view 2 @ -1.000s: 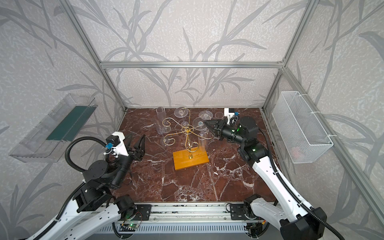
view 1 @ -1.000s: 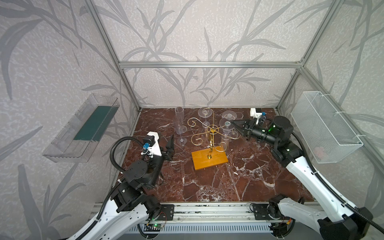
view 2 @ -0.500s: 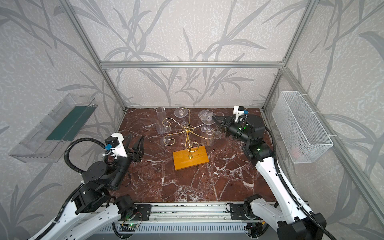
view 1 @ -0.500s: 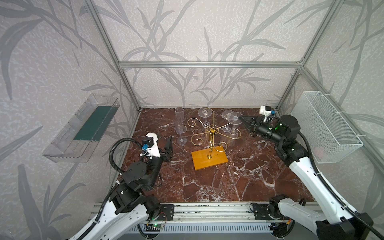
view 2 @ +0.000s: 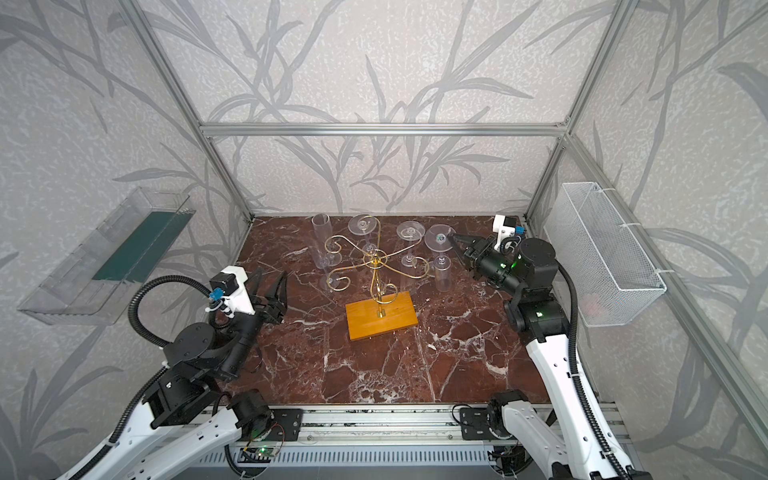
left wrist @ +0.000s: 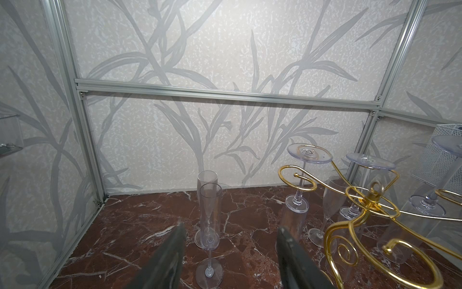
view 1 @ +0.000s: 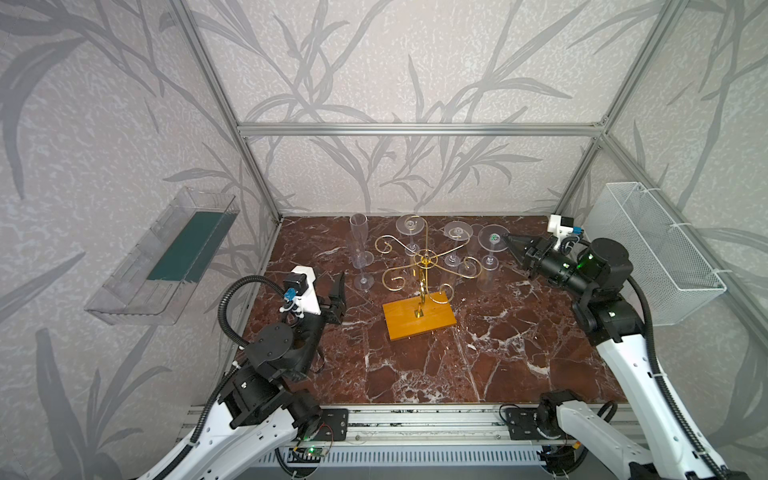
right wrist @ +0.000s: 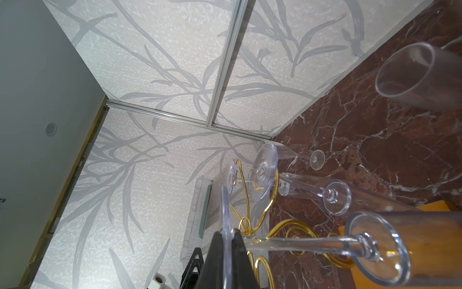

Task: Take the wine glass off the wine glass rack
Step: 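Lift the glass upright with the right gripper while the left gripper approaches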

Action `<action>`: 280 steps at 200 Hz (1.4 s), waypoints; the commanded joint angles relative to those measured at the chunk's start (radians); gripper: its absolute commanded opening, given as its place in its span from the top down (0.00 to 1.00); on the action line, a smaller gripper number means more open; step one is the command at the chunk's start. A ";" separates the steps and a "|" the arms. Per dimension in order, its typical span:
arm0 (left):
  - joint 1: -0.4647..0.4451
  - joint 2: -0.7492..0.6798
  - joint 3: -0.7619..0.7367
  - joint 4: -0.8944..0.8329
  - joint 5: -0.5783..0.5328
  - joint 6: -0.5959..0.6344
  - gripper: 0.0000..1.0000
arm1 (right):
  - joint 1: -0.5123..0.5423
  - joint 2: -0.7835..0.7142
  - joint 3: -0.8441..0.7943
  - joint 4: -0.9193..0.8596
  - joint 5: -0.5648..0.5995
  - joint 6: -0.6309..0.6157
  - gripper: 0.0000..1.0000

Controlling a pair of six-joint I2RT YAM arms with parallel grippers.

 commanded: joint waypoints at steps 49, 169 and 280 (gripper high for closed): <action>0.006 0.028 0.062 -0.010 0.005 -0.004 0.40 | -0.021 -0.029 0.191 -0.188 0.102 -0.483 1.00; 0.009 0.429 0.609 -0.304 0.509 -0.040 0.28 | 0.294 -0.011 0.322 -0.107 0.255 -1.339 1.00; 0.009 0.617 0.775 -0.248 0.929 -0.168 0.26 | 0.751 0.020 0.254 -0.032 0.435 -2.040 1.00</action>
